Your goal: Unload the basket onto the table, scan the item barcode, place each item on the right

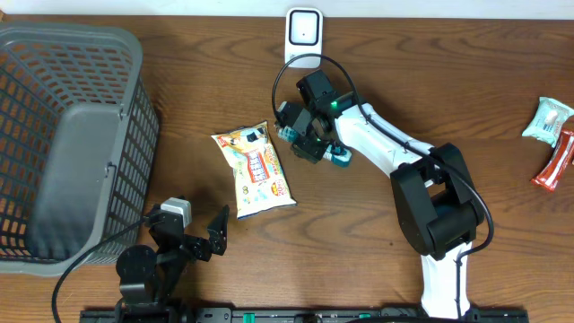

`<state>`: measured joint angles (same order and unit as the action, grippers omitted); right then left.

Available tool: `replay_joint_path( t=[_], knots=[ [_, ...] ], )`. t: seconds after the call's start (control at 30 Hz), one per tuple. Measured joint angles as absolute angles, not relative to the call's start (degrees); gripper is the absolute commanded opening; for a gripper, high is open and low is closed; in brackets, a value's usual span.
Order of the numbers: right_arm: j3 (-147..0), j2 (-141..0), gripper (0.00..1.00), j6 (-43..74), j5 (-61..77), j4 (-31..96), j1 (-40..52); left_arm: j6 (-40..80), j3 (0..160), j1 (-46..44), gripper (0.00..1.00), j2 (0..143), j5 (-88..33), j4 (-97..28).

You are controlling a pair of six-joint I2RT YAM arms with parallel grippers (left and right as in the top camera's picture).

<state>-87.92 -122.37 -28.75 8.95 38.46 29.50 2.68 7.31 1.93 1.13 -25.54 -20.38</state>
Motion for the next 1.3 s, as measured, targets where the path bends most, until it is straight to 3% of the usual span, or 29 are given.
replay_joint_path(
  t=[0.33,0.5,0.8,1.2,1.3],
  knots=[
    [-90.5,-122.4,0.73,-24.5,8.0,40.5,29.5,2.7,7.3,1.9,0.98,1.1,-25.5,-20.4],
    [-94.5,-122.4,0.87,-21.9,6.8,44.3,29.5,2.7,7.3,1.9,0.98,1.1,-25.5,-20.4],
    [-108.5,-122.4,0.99,-20.4,1.7,58.8,32.2,2.7,7.3,1.9,0.98,1.1,-25.5,-20.4],
    [-111.6,-123.9,0.93,-19.8,-1.2,62.5,34.9,2.7,7.3,1.9,0.98,1.1,-25.5,-20.4],
    [-111.6,-125.7,0.85,-19.9,-0.2,63.0,34.6,2.7,7.3,1.9,0.98,1.1,-25.5,-20.4]
  ],
)
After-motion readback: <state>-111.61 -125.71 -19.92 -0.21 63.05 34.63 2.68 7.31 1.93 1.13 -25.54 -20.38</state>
